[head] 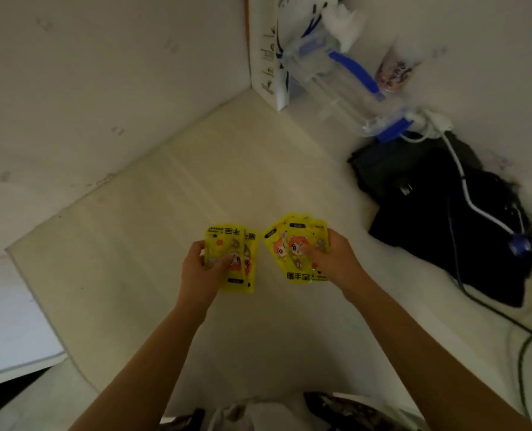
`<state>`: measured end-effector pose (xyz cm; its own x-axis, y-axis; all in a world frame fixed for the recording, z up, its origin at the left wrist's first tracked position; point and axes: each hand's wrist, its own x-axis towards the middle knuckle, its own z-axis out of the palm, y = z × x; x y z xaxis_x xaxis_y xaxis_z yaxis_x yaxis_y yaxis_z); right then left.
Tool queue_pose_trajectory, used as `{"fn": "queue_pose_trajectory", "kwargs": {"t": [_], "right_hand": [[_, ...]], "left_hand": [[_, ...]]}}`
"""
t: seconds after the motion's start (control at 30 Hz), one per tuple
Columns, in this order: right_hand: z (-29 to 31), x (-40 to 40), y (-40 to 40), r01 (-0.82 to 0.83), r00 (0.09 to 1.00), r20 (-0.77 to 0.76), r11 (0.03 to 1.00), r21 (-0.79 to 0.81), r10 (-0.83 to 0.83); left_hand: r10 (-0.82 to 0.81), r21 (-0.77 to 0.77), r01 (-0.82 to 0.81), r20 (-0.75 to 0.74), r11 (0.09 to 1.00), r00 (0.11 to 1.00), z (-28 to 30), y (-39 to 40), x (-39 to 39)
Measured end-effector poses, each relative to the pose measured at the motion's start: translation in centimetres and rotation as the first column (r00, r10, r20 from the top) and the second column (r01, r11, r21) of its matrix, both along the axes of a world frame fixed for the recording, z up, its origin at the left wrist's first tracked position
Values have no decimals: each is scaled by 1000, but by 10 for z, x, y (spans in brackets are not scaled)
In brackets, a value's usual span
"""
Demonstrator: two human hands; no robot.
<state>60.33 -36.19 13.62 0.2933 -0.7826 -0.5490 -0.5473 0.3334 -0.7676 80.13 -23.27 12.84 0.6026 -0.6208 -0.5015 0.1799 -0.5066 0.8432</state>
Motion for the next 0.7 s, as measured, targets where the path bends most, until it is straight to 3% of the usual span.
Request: {"fn": "queue_pose_trajectory", "kwargs": {"t": [0.4, 0.7], "right_hand": [[21, -16, 177, 395, 918, 33, 919, -10, -395], [42, -40, 263, 620, 784, 70, 782, -57, -617]], "left_hand": [[-236, -46, 235, -32, 971, 971, 10, 100, 6], [-501, -40, 500, 5, 865, 866, 21, 134, -17]]}}
